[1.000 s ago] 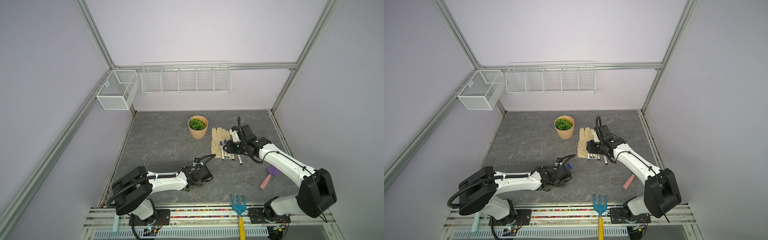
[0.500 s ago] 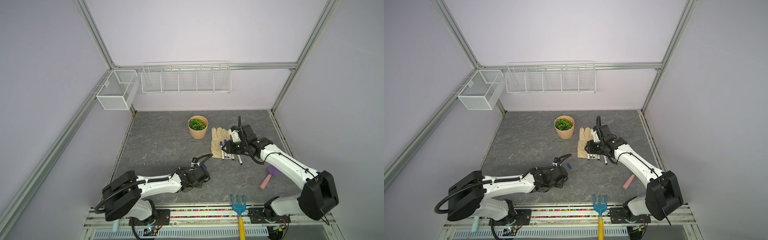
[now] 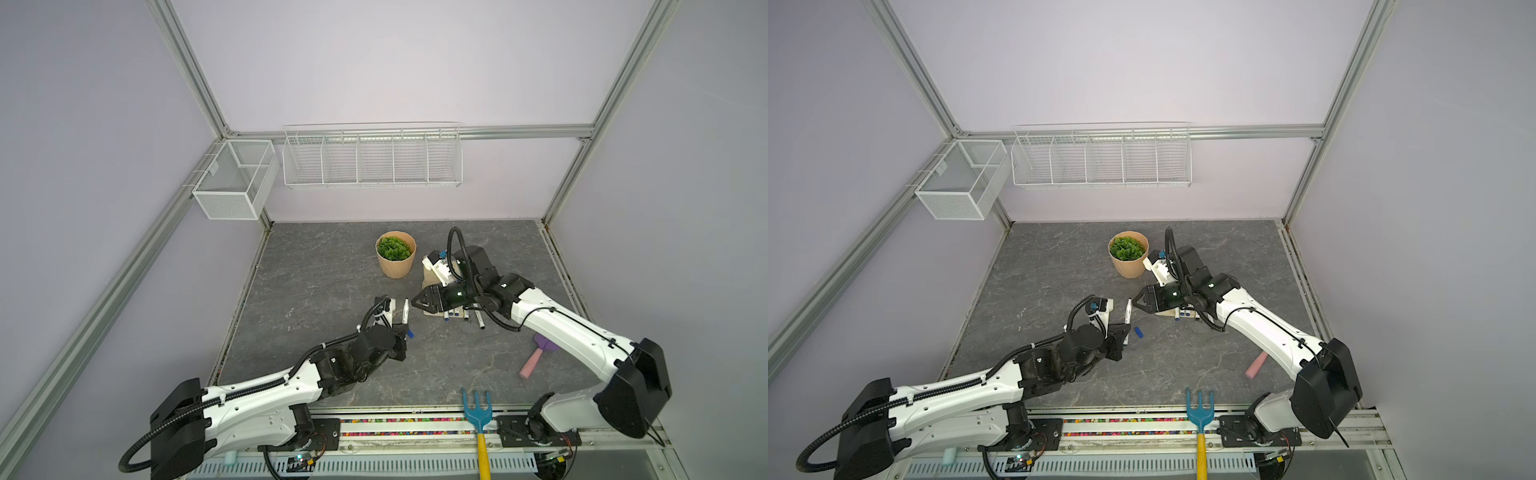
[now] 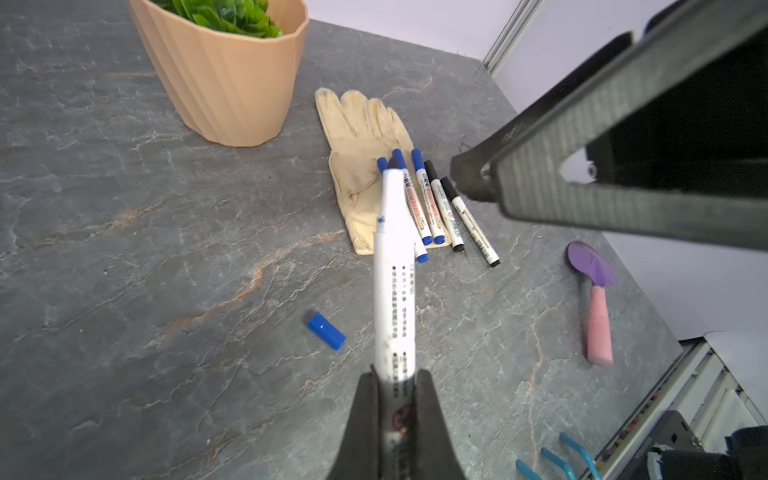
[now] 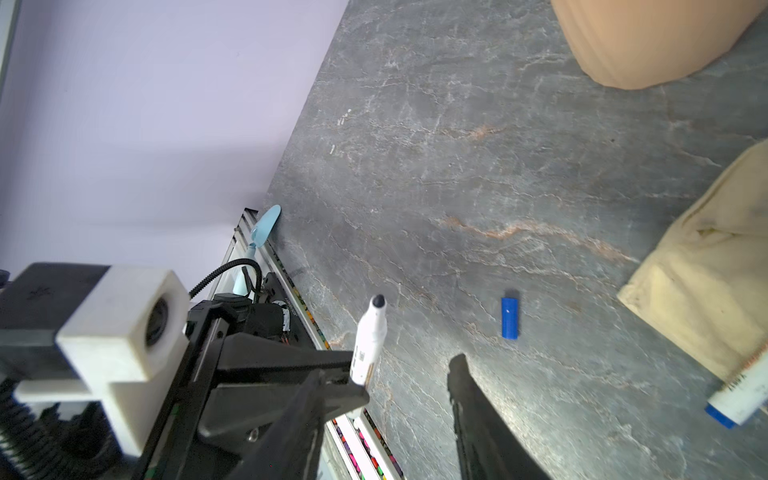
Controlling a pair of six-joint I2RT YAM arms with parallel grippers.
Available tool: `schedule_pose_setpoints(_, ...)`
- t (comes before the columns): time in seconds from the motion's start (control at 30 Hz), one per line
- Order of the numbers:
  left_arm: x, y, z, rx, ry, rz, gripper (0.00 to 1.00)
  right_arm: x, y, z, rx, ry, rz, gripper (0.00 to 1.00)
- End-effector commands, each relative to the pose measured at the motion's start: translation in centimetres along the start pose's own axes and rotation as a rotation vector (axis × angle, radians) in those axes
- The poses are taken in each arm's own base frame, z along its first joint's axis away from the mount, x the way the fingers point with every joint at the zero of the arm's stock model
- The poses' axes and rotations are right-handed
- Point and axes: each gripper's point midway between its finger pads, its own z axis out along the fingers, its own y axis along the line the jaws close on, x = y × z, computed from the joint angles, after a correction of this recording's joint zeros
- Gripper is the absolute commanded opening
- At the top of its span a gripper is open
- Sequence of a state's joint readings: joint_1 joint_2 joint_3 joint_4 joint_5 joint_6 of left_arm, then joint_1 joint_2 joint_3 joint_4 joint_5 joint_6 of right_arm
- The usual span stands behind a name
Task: Insert the pens into the pen caps
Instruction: 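Hold the white marker upright with left gripper while right gripper moves toward the blue cap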
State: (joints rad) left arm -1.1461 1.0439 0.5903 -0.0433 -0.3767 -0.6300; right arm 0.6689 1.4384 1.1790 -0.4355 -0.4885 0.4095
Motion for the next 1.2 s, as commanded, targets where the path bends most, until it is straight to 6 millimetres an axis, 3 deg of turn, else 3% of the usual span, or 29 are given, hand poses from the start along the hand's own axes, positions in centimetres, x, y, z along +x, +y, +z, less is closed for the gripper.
schedule_pose_setpoints(0.0,-1.2,-1.0,-0.3,0.037,-0.045,0.013,0.00,0.4,1.1,0.9,-0.042,0.045,-0.046,0.51)
schedule_pose_setpoints(0.53,-4.0,-2.5,-0.7,0.080,-0.142,0.014,0.00,1.7,2.1,2.1,-0.092,0.126,-0.066,0.19)
schedule_pose_setpoints(0.7,-3.7,-2.2,-0.7,0.072,-0.136,0.020,0.00,1.6,2.7,1.7,-0.114,0.117,-0.070,0.10)
schedule_pose_setpoints(0.8,-3.0,-1.6,-0.6,0.059,-0.120,0.008,0.26,1.1,3.2,1.1,-0.131,0.098,-0.066,0.09)
schedule_pose_setpoints(0.87,-2.4,-1.1,-0.5,0.049,-0.109,-0.004,0.36,0.8,3.6,0.8,-0.145,0.087,-0.063,0.09)
schedule_pose_setpoints(0.97,-1.8,-0.9,-0.4,0.053,-0.103,-0.019,0.38,0.7,4.1,0.5,-0.164,0.082,-0.062,0.09)
schedule_pose_setpoints(1.17,-1.5,-1.7,0.0,0.089,-0.089,-0.012,0.32,0.3,4.5,0.0,-0.175,0.070,-0.064,0.09)
